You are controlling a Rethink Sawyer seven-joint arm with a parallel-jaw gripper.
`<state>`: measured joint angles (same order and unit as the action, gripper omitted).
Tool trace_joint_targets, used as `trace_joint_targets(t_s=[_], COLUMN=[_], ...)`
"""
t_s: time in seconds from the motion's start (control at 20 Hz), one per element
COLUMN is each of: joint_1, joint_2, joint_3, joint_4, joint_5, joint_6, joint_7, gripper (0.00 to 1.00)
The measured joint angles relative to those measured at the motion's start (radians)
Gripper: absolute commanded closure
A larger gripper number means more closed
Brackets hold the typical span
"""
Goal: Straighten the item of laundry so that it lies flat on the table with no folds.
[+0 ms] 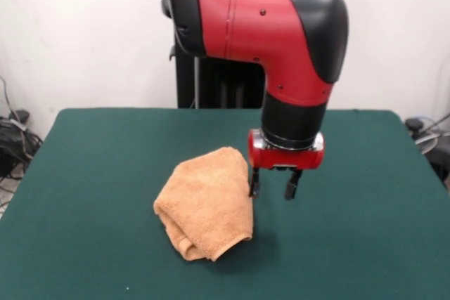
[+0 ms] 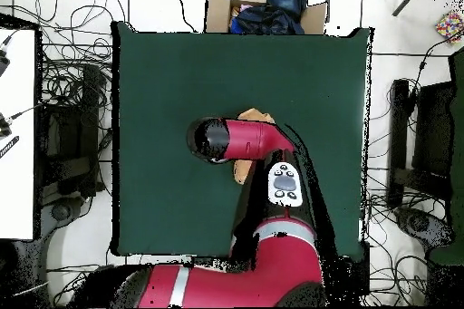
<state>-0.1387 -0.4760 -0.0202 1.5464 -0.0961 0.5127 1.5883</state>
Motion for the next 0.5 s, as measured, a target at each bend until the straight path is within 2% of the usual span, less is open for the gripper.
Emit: trace_joint_targets(t_s=[0.25,0.35,0.5], joint_1=[0.055,0.106,0.122], joint_2=[-0.033,-0.082,-0.123], joint_3=[-0.040,-0.072,-0.075], joint_4=[0.002,0.004,0.007], joint_5=[-0.001,-0.001,0.001], joint_6=[0.000,0.001,0.010], joint_7=[0.000,0.000,0.000], gripper=[0.00,0.00,0.00])
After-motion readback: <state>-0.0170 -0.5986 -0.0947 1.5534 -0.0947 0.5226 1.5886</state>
